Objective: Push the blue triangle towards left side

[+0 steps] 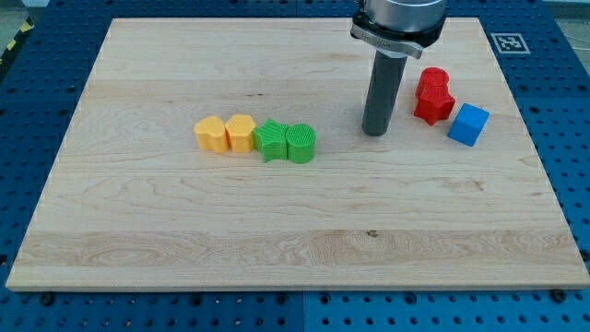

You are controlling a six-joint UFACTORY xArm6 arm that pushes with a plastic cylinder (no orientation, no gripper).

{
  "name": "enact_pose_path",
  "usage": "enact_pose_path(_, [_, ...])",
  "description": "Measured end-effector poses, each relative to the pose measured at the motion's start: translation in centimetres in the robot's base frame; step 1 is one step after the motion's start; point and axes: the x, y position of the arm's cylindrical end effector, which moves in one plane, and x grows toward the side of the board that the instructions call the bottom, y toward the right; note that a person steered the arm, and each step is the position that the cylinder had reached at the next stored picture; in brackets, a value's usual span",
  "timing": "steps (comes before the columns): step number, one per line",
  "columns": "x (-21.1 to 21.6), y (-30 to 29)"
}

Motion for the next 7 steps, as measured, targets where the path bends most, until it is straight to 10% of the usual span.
enact_pose_path(7, [-9.3,3.2])
